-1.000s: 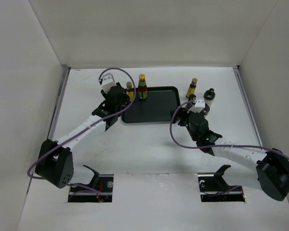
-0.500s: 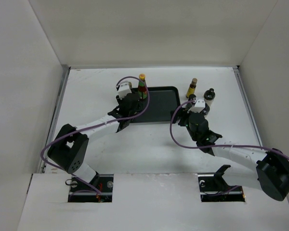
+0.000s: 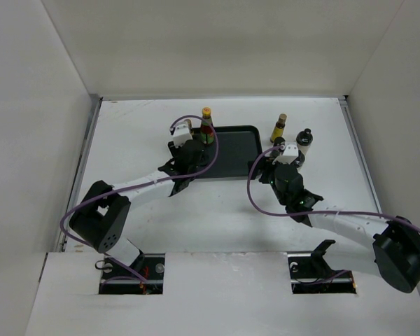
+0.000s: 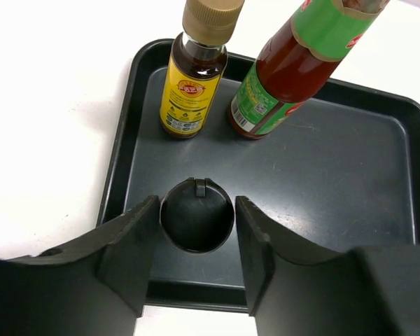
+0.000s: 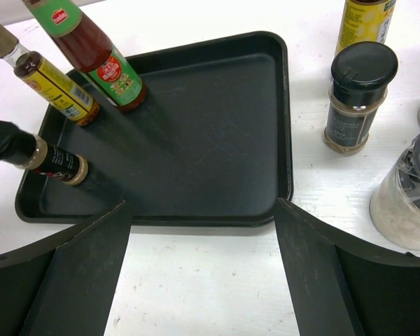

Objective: Organize the condiment bottles

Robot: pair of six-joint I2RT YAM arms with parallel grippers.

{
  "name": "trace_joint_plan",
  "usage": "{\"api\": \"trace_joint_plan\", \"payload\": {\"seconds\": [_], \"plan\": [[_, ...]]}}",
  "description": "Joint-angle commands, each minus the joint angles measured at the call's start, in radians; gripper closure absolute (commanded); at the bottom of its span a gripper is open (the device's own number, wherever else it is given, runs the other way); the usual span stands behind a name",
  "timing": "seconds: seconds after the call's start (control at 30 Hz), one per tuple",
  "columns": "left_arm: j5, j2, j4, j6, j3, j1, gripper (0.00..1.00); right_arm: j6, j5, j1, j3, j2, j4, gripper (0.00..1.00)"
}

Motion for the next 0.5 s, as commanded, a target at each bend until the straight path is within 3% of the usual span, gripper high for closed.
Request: {"api": "trace_joint_plan", "payload": {"seconds": [0.0, 0.13, 0.3, 0.4, 0.47], "plan": [[-0.024, -0.045, 0.054, 0.019, -0.008, -0.006, 0.50, 0.005, 0.004, -0.002, 0.005, -0.035, 0.046, 0.12], [-0.024, -0.082, 0.059, 0.031, -0.014, -0.009, 0.31, 0.008, 0.004, -0.002, 0.003, -0.060, 0.041, 0.12], [-0.014, -0.116, 0.059, 0.043, -0.017, -0.007, 0.22, 0.013, 0.000, 0.000, 0.005, -0.081, 0.033, 0.16], [-0.008, -0.150, 0.059, 0.045, -0.029, -0.009, 0.17, 0.019, -0.002, 0.000, 0.009, -0.106, 0.021, 0.25], [-0.010, -0.191, 0.060, 0.046, -0.049, -0.009, 0.15, 0.019, -0.003, -0.002, 0.018, -0.118, 0.006, 0.42]]}}
